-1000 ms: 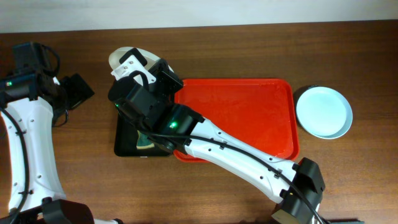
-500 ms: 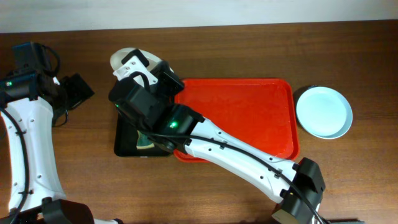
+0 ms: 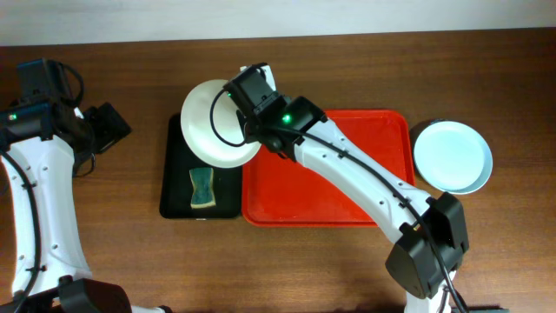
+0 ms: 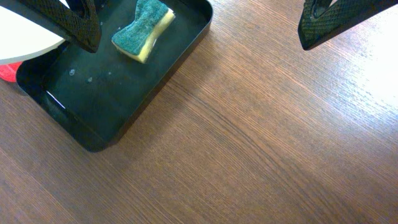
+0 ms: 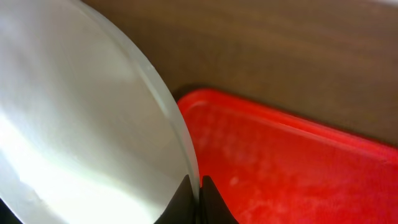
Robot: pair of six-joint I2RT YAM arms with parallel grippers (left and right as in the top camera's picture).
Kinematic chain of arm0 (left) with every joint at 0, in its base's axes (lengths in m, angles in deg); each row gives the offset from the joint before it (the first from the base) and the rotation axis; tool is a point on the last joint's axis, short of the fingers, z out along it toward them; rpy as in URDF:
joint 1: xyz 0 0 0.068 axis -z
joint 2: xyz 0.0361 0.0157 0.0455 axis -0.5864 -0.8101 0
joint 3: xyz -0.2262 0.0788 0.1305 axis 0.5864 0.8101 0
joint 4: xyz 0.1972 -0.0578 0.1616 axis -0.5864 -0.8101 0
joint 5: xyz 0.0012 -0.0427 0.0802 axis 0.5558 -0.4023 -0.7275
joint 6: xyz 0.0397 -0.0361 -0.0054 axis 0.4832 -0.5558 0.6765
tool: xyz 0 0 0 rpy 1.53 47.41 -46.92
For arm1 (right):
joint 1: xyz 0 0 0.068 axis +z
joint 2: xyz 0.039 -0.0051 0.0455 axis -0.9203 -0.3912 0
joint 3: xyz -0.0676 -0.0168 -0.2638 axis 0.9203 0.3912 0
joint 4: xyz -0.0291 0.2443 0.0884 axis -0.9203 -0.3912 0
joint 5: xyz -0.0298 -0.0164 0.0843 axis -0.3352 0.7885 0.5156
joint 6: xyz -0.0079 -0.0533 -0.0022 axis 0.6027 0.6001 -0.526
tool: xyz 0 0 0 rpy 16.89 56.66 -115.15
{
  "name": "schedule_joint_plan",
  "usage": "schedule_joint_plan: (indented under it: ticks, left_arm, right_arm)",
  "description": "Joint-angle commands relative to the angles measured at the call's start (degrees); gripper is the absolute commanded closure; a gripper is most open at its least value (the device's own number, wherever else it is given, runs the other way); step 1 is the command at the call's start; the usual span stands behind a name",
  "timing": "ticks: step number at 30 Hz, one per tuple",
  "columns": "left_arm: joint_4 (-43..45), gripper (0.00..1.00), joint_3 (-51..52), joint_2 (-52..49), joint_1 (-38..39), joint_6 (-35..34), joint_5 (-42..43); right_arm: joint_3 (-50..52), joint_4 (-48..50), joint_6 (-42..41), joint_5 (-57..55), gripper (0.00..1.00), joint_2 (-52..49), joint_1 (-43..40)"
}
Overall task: Clean dirty plates on tray and stack at the side
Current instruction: 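Bring the white bowl back over the red tray with the right gripper, then swing the bowl right and set it on the plate stack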
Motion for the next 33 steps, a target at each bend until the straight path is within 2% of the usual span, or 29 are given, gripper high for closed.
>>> schedule_joint_plan:
  ticks: [1,11,16,23,27,33]
  left_arm:
    - [-0.04,0.01,0.0,-0.02,-0.15,-0.7,0.44]
    - [-0.04,0.01,-0.02,-0.02,-0.15,-0.7,0.44]
    - [-0.04,0.01,-0.02,-0.02,-0.15,-0.7,0.44]
    - [-0.04,0.01,-0.02,-0.02,-0.15,-0.7,0.44]
    - [-0.04,0.01,-0.02,-0.02,-0.15,-0.7,0.44]
    - [-0.04,0.01,-0.02,-0.02,-0.15,-0.7,0.44]
  right_arm:
    - [0.46,-1.11,-2.19,6.97,0.96,-0.5,-0.96]
    - [4.46,-16.87,-2.19,8.35,0.96,-0.5,-0.92]
    - [6.78,-18.03,-2.16,14.95,0.96,-0.5,-0.94]
    - [6.78,-18.34,-2.21,18.34,0.96,-0.46,-2.21]
    - [6.78,-18.4,-2.21,23.85,0.96,-0.2,-6.78]
    - [6.78,-18.43,-2.19,32.89,0.96,-0.15,-20.94]
